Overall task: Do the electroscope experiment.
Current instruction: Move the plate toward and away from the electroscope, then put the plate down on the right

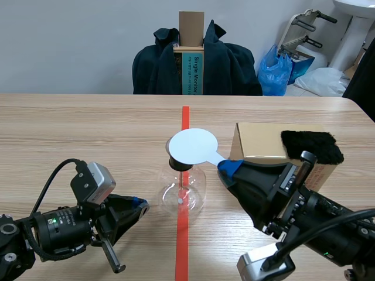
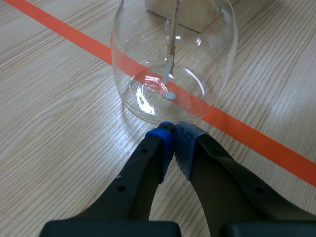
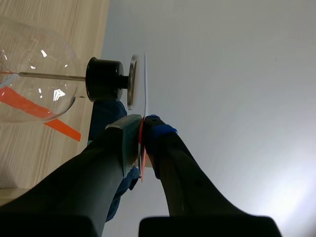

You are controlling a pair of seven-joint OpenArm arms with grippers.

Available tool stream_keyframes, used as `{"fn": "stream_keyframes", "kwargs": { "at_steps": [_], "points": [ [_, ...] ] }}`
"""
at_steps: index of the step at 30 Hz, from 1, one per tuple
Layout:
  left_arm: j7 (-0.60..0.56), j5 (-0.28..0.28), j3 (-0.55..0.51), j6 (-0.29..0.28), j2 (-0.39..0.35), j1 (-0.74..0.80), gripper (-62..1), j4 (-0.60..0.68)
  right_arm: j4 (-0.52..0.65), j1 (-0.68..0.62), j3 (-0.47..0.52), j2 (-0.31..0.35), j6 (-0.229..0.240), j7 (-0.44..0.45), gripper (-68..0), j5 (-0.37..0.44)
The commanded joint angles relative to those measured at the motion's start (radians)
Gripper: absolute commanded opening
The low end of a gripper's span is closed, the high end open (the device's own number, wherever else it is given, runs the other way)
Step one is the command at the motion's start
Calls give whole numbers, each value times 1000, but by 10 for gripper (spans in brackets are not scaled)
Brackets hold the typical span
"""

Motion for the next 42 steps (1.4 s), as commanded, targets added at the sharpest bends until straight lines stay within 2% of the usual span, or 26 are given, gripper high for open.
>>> {"fn": "stream_keyframes", "kwargs": {
  "at_steps": [1, 6, 11, 17, 20, 24, 28, 30, 37, 42],
  "points": [
    [-21, -10, -10, -3, 2, -1, -582, 19, 26, 15, 6, 11, -8, 5, -667, 8],
    [-21, -10, -10, -3, 2, -1, -582, 19, 26, 15, 6, 11, -8, -1, -667, 9],
    [-21, -10, -10, -3, 2, -1, -582, 19, 26, 15, 6, 11, -8, -70, -667, 10],
    [-21, -10, -10, -3, 2, -1, -582, 19, 26, 15, 6, 11, -9, -229, -667, 16],
    [-21, -10, -10, -3, 2, -1, -582, 19, 26, 15, 9, 11, -38, -328, -667, 17],
    [-21, -10, -10, -3, 2, -1, -582, 19, 26, 15, 24, 11, -38, -461, -667, 20],
    [-21, -10, -10, -3, 2, -1, -582, 19, 26, 15, 24, 11, -36, -569, -667, 99],
    [-21, -10, -10, -3, 2, -1, -582, 19, 26, 15, 24, 11, -14, -617, -667, 107],
    [-21, -10, -10, -3, 3, -1, -582, 19, 25, 14, -15, 11, 127, -775, -667, 107],
    [-21, -10, -10, -3, 3, -1, -582, 19, 25, 13, -74, 11, 138, -848, -667, 117]
  ]
}}
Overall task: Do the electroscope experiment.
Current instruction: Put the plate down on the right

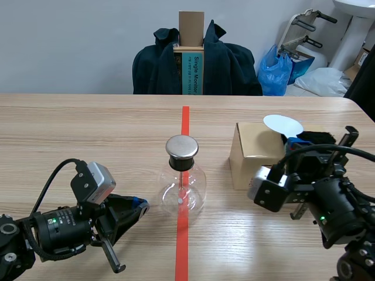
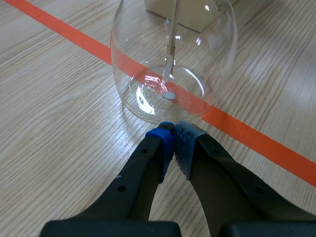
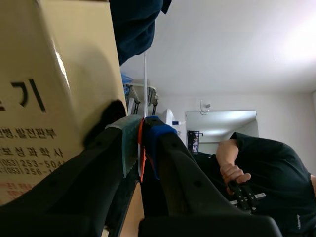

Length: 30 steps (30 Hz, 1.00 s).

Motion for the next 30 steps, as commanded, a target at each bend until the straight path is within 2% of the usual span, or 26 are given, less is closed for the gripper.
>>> {"fn": "stream_keyframes", "kwargs": {
  "at_steps": [1, 7, 10, 18, 20, 23, 26, 30],
  "points": [
    [-21, -10, -10, -3, 3, -1, -582, 19, 24, 12, -7, 11, -14, -13, -667, 14],
    [-21, -10, -10, -3, 3, -1, -582, 19, 24, 11, -45, 11, 40, -79, -667, 14],
    [-20, -10, -10, -3, 6, -1, -582, 19, 24, 12, -58, 11, 64, -86, -667, 15],
    [-21, -17, -10, -5, 14, -1, -582, 19, 24, 12, -95, 11, 64, -87, -666, 18],
    [-21, -17, -13, -6, 13, -1, -582, 20, 24, 11, -96, 11, 64, -87, -646, 18],
    [-37, -28, -14, -8, 10, 0, -582, 20, 24, 11, -97, 11, 64, -87, -523, 18],
    [-63, -53, -18, -13, 1, 20, -582, 45, 24, 11, -97, 11, 64, -87, -334, 18],
    [-76, -60, -72, -13, -36, 102, -582, 149, 24, 11, -97, 11, 64, -96, -109, 35]
  ]
}}
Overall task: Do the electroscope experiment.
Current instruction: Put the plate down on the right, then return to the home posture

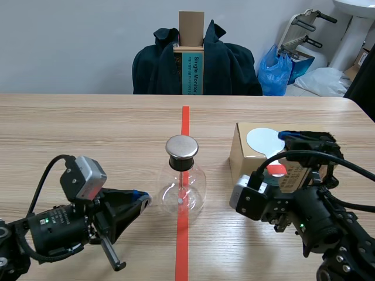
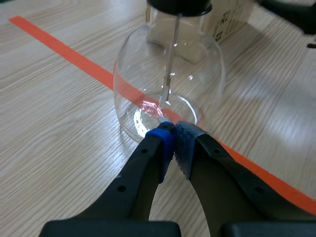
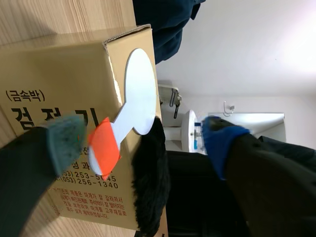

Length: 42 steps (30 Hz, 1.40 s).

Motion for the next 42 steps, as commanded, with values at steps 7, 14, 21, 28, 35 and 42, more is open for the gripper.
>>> {"fn": "stream_keyframes", "kwargs": {
  "at_steps": [7, 14, 21, 28, 35, 42],
  "points": [
    [-21, -23, -183, 0, -121, 279, -582, 330, 50, -10, 1, 14, -24, -29, 4, 131],
    [3, -23, -373, 0, -166, 575, -578, 606, 283, -144, 9, 57, -18, -133, 4, 236],
    [7, -23, -473, 0, -154, 683, 14, 698, 565, -294, 39, 134, 121, -162, 4, 526],
    [48, -23, -482, 0, -129, 683, 14, 697, 624, -369, 56, 167, 146, -193, 4, 564],
    [48, -22, -483, 4, -127, 682, 14, 697, 674, -407, 92, 232, 258, -196, 4, 694],
    [48, -22, -483, 5, -127, 680, 14, 697, 791, -423, 159, 282, 636, -190, 4, 822]
  ]
}}
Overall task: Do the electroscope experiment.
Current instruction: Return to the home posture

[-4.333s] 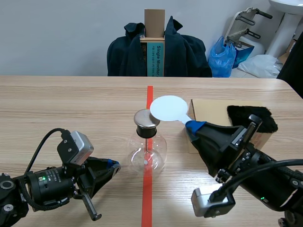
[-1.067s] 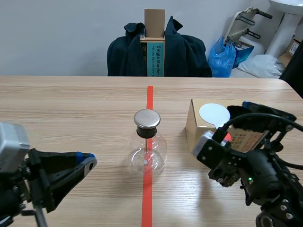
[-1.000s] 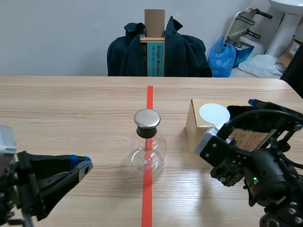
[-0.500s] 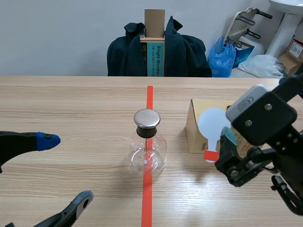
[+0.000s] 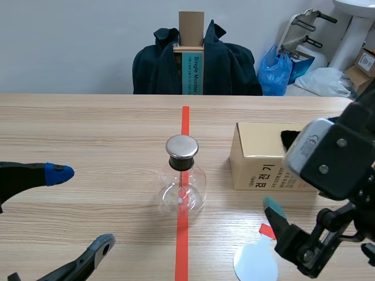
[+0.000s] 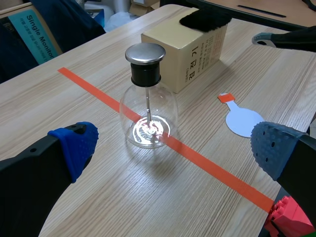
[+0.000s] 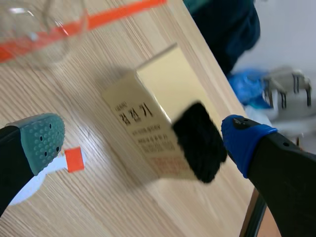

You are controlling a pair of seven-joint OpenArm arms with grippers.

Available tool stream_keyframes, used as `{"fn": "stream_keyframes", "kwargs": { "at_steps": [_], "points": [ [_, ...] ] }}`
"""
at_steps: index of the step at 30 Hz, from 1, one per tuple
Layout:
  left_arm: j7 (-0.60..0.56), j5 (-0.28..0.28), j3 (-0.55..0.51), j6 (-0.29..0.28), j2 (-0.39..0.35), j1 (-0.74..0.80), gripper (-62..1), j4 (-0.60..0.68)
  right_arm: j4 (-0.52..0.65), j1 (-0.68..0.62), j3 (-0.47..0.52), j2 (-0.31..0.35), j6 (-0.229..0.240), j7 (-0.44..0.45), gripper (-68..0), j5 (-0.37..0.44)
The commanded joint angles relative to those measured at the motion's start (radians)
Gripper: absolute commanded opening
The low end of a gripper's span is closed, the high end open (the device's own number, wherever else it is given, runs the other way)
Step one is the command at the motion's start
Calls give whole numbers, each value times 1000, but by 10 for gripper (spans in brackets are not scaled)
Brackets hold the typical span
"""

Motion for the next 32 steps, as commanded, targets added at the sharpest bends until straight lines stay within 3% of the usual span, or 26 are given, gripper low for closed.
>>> {"fn": "stream_keyframes", "kwargs": {
  "at_steps": [1, 3, 7, 11, 17, 27, 32],
  "points": [
    [-14, -7, 5, 3, 8, -5, 14, 4, 29, 8, 10, -1, 61, 17, 4, 18],
    [-14, -7, 5, 3, 8, -5, 14, 4, 47, 8, 12, -1, 154, 17, 4, 38],
    [-14, -7, 5, 3, 8, -8, 14, 4, 51, 8, 12, -1, 290, 21, 4, 101],
    [-14, -7, 5, 3, 8, -8, 14, 4, 51, 9, 13, -1, 371, 59, 4, 124],
    [-14, -3, 5, 3, 8, -14, 14, 4, 49, 9, 13, -1, 370, 141, 4, 176],
    [-14, 13, 5, 5, 8, -22, 14, 4, -19, 16, 29, -2, 346, 307, 4, 175],
    [-14, 13, 5, 5, 8, -22, 14, 4, -68, 17, 51, -2, 340, 351, 4, 174]
  ]
}}
